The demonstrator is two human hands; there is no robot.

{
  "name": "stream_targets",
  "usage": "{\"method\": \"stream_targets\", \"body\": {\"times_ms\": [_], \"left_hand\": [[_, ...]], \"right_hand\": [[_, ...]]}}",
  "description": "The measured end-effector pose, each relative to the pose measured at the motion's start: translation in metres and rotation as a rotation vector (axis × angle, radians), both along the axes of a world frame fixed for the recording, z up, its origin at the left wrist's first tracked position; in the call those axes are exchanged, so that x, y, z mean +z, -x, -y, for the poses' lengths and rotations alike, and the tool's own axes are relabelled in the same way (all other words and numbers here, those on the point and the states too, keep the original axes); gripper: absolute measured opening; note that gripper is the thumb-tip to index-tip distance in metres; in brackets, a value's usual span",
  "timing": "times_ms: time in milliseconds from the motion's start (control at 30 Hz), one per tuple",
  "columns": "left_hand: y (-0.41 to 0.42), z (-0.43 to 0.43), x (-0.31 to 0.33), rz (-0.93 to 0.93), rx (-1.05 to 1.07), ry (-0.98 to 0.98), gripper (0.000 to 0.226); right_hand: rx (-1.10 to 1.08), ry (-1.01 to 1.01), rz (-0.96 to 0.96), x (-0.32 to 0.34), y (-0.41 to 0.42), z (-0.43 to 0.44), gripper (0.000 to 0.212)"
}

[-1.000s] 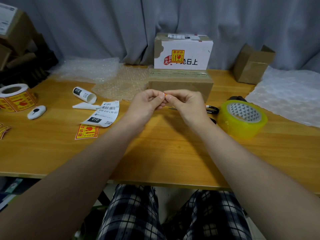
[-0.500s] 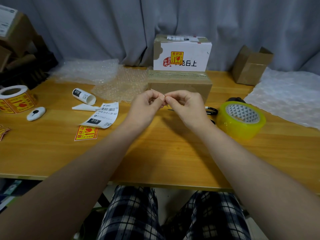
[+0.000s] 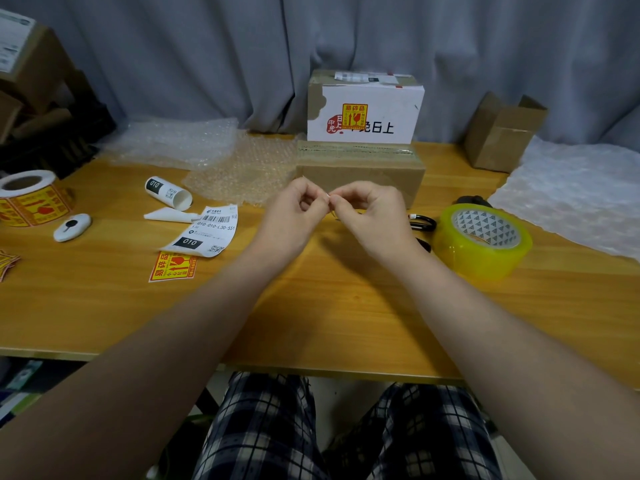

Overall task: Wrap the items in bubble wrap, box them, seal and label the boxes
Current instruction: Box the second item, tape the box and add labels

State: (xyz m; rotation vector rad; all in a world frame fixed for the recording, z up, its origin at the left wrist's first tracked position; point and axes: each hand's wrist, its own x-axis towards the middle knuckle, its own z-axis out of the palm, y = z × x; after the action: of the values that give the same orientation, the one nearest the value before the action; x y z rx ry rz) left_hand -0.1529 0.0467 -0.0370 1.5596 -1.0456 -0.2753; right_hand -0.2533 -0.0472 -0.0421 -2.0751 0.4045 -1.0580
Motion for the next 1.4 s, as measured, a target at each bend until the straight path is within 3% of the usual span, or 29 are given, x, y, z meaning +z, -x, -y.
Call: {"method": "stream_targets", "body": {"times_ms": [100, 200, 567, 900, 1133, 1400], "left_hand": [[0.001, 0.0, -0.002, 0.065, 0.008, -0.015, 0.026], [-0.002, -0.005, -0.006, 0.101, 0.001, -0.083, 0.014], [-0.001, -0.008, -0.005, -0.121, -0.088, 0.032, 0.008], [-0.002, -0.007, -0.001, 0.009, -0.071, -0.043, 0.018], [0.001, -0.01, -0.002, 0.027, -0.092, -0.029, 0.02], [-0.003, -0.013, -0.005, -0.049, -0.113, -0.003, 0.012]], "right_hand": [[-0.028, -0.039, -0.006, 0.003, -0.002, -0.003, 0.011], [-0.021, -0.142, 0.026, 0.007, 0.0, -0.001, 0.014], [0.048, -0.104, 0.0, 0.005, 0.002, 0.0, 0.012], [0.106, -0.19, -0.013, 0.007, 0.004, -0.001, 0.024], [0.161, -0.455, -0.091, 0.007, 0.002, -0.008, 0.019], [0.305, -0.659, 0.072, 0.001, 0.01, -0.007, 0.015]]}}
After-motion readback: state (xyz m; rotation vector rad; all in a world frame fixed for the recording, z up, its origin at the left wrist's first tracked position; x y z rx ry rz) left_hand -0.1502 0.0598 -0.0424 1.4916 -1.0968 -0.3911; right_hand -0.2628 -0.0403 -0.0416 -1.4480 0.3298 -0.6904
